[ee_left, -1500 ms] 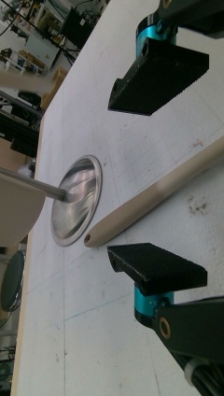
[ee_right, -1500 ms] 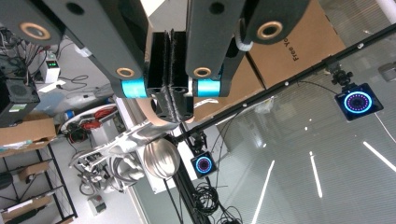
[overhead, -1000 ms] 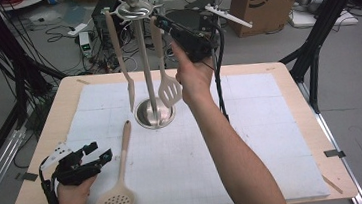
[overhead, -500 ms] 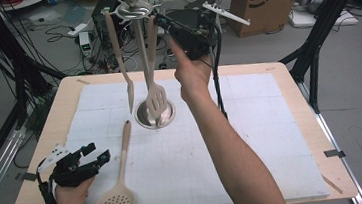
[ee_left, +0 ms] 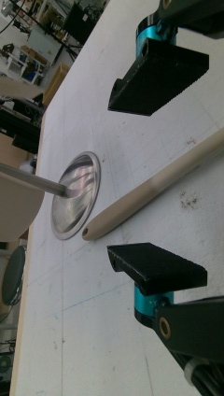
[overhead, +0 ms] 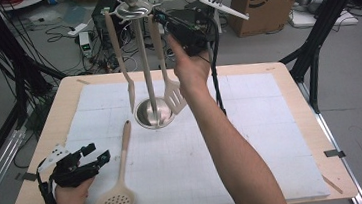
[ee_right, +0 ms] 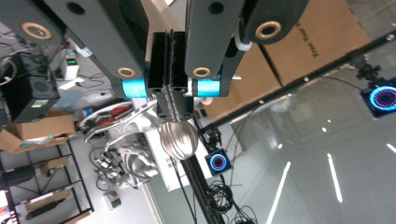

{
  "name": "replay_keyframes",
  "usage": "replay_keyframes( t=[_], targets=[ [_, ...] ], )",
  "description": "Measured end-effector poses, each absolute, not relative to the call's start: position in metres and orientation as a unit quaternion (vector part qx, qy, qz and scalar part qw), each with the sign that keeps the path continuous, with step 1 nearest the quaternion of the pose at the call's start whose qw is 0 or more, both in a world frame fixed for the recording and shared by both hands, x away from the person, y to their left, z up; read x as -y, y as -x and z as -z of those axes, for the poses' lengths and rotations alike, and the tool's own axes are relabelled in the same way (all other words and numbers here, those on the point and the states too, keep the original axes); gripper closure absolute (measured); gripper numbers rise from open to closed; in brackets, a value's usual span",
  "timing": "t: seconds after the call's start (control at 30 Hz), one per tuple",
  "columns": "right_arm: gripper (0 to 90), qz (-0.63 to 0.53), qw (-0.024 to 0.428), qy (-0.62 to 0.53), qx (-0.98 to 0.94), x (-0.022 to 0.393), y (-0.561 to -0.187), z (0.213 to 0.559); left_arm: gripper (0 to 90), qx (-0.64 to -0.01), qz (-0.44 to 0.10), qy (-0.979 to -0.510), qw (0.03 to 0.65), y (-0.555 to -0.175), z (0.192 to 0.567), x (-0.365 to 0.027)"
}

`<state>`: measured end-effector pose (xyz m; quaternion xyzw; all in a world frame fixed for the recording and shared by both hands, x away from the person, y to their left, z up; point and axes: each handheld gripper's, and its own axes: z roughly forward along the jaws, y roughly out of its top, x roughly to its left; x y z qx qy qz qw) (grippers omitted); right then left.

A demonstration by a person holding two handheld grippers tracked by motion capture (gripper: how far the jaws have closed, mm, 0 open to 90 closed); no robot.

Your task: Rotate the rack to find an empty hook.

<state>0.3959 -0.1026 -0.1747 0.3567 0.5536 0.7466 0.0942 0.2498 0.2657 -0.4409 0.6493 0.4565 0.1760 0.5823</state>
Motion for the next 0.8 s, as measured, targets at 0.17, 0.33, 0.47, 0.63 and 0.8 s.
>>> replay_keyframes(
  t=[0.17,0.33,0.47,0.63,0.8],
  targets=[
    [90.0,-0.746,0.097,-0.36,-0.552,0.1031,-0.3962,0.1739,26.1,-0.457,-0.175,-0.65,0.581,-0.2491,0.4409,-0.2663],
    [90.0,-0.746,0.094,-0.369,-0.547,0.104,-0.4009,0.1764,26.1,-0.457,-0.177,-0.648,0.583,-0.2488,0.4406,-0.267],
    [90.0,-0.74,0.095,-0.374,-0.55,0.1039,-0.4041,0.179,26.1,-0.458,-0.176,-0.648,0.582,-0.2487,0.4408,-0.2674],
    [90.0,-0.743,0.091,-0.37,-0.551,0.1003,-0.4016,0.1783,26.1,-0.458,-0.177,-0.648,0.582,-0.2487,0.4407,-0.267],
    [90.0,-0.744,0.09,-0.363,-0.554,0.0978,-0.3992,0.1778,26.2,-0.457,-0.177,-0.649,0.582,-0.2489,0.4406,-0.2666]
  ],
)
